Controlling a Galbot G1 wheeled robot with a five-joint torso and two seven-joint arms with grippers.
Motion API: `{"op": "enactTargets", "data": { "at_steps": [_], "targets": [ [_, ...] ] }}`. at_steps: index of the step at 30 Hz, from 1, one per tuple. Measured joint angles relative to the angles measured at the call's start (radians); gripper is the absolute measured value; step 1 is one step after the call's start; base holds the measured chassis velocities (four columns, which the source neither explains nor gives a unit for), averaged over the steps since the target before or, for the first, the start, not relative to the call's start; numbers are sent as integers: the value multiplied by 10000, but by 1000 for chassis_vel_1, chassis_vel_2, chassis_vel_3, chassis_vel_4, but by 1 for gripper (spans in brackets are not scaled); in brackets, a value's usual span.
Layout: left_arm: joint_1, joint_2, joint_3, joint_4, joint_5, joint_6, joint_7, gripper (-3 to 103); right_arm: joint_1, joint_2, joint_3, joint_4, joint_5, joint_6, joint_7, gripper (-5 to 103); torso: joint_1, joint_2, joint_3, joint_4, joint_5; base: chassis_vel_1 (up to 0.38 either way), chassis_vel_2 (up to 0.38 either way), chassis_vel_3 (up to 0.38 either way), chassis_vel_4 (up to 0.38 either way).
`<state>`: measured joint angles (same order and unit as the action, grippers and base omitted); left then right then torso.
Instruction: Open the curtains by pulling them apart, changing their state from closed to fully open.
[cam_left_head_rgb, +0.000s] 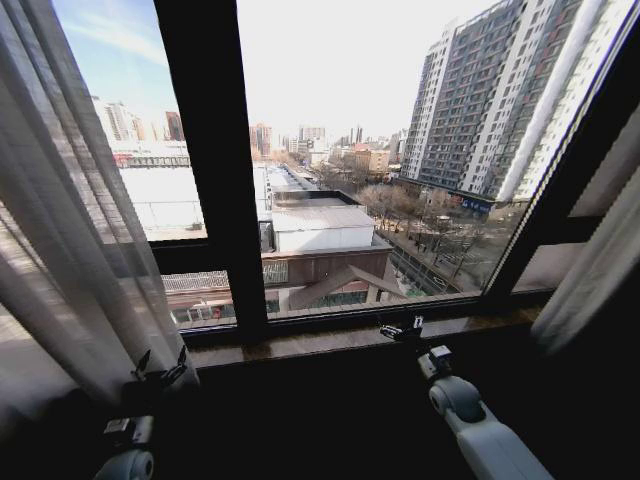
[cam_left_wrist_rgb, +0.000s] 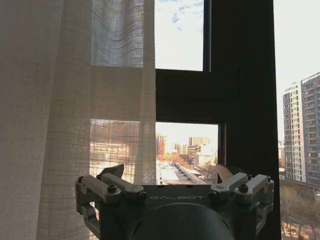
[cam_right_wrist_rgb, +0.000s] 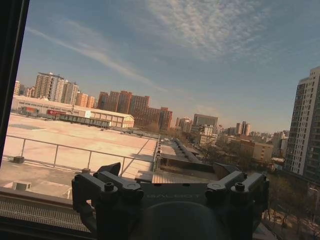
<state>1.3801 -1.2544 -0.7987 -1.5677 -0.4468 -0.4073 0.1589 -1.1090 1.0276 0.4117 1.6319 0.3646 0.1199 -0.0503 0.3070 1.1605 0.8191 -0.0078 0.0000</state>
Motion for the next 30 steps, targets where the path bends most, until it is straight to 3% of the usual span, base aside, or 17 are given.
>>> {"op": "enactTargets", "data": {
  "at_steps": [30],
  "targets": [
    [0,0,-1,0,0,0,-4,100,0,0,0,0,0,0,-2,100,0,0,0,3,-2,21,20,-22,-20]
  ]
}}
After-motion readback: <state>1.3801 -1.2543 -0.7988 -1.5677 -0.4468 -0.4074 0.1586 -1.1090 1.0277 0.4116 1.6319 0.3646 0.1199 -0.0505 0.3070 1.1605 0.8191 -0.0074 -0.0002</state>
